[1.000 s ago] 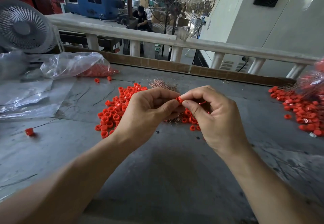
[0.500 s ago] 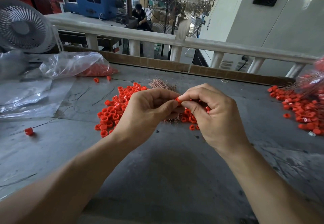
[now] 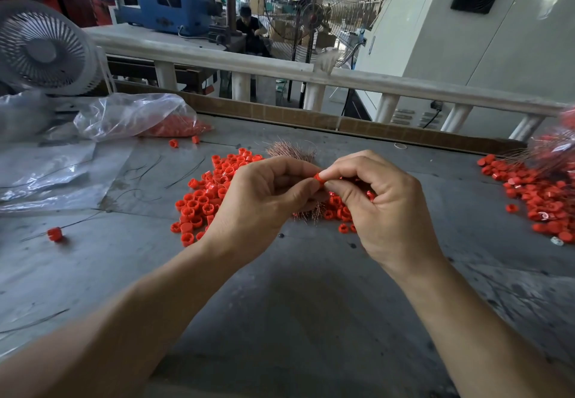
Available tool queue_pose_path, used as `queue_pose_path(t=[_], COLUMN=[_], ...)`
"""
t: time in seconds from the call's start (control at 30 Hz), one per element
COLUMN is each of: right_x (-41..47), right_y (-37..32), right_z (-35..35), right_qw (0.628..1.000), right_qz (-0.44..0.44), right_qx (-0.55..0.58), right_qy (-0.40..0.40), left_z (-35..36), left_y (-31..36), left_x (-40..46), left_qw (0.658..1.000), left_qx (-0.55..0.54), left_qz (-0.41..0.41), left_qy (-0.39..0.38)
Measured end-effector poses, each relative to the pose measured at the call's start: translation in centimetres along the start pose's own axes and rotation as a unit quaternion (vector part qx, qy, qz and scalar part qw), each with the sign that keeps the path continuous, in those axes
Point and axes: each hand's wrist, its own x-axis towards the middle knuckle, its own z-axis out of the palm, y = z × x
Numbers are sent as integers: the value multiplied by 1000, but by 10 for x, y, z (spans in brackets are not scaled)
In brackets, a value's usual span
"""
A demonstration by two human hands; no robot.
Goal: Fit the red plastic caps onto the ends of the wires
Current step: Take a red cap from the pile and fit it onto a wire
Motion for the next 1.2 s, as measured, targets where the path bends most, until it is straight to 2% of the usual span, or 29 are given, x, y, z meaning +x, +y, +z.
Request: queue_pose_path(t=[0.17,0.33,0.63,0.87,1.2], right_x=[0,-1,0,0,1], right_y=[0,-1,-7,-2,1], right_z=[-1,3,23,24,26], right_qw=[1000,997,972,967,970], right_qz=[-5,-35,-92,-113,-114], right_qx=[-10,-73,-203,-218,-197], right_qy=[-4,-7,77,68,89], left_z=[0,-1,-2,-3,-4], left_y=[1,1,1,4,4], left_x=[0,2,3,2,2], left_qw=[1000,997,985,979,982], left_qx=[7,-64,-136,-150,-143], left_qz=[-1,-28,-97,-133,-122], left_qy=[1,23,33,36,18])
